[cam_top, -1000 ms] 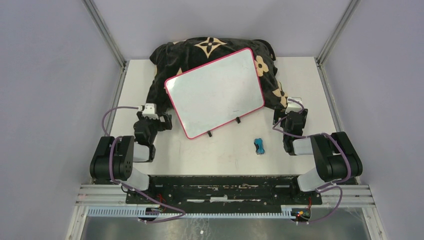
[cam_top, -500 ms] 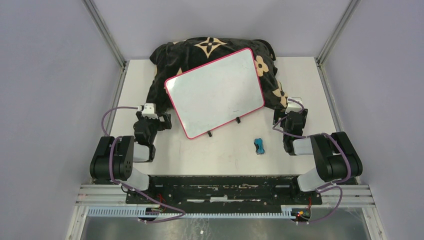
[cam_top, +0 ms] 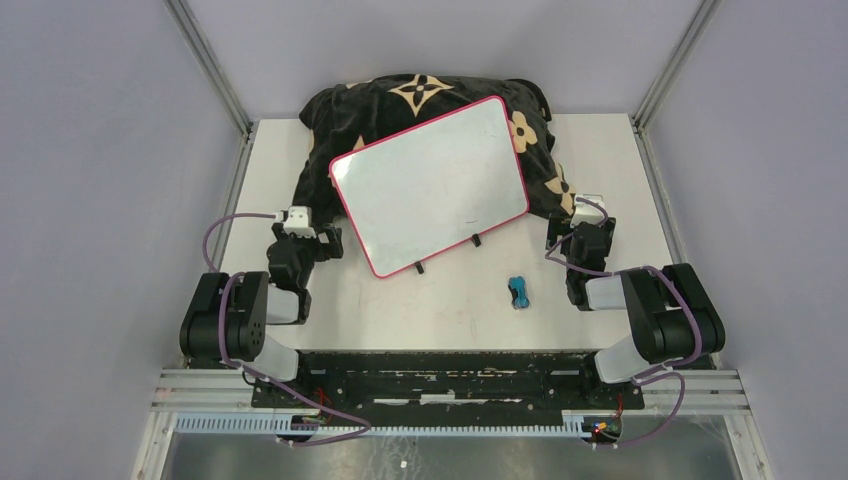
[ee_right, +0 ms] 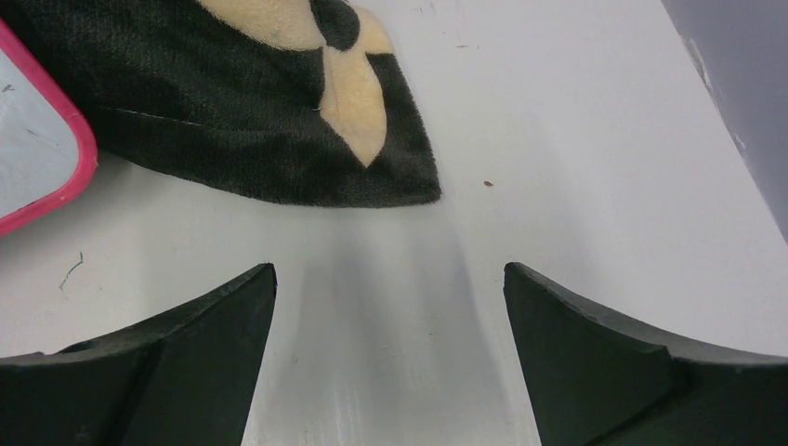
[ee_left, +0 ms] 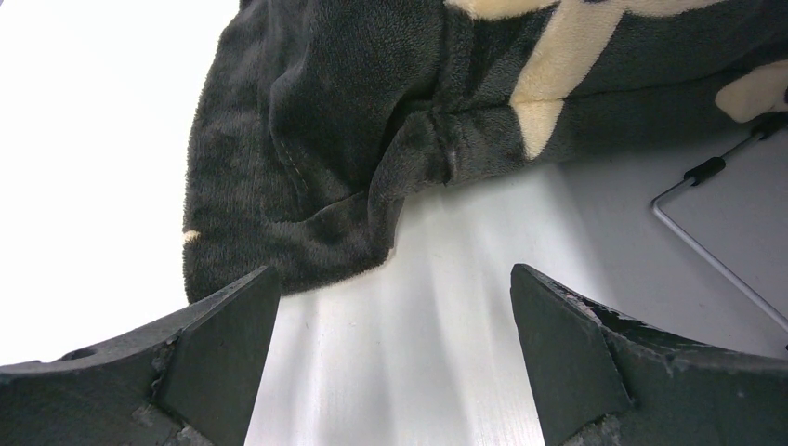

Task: Erase the whiteboard

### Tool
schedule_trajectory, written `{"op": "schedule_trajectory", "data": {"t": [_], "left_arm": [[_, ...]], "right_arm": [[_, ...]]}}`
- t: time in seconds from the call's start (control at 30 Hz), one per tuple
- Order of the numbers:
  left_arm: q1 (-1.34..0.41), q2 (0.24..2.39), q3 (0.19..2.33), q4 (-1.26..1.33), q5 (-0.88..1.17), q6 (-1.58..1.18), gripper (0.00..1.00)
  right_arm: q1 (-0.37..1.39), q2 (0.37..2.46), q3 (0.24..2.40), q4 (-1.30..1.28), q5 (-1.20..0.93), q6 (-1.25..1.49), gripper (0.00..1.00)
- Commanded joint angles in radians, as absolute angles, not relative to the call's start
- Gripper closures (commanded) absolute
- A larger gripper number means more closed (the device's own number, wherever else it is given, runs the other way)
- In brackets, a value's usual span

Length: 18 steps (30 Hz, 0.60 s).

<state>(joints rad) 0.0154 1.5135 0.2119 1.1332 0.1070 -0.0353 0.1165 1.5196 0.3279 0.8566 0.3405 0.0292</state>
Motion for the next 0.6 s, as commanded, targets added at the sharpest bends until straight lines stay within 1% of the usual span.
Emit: {"op": "schedule_trajectory", "data": {"t": [0.0,0.57], "left_arm": [[0.016,1.513,0.216,1.207,0.097,0.009,0.01],[0.015,1.513,0.216,1.207,0.097,0.008,0.01]], "right_arm": [[0.113,1.512,0.353,0.894,0.337,0.042,0.00],[0.113,1.513,0.355,0.889,0.333,0.043,0.00]]}}
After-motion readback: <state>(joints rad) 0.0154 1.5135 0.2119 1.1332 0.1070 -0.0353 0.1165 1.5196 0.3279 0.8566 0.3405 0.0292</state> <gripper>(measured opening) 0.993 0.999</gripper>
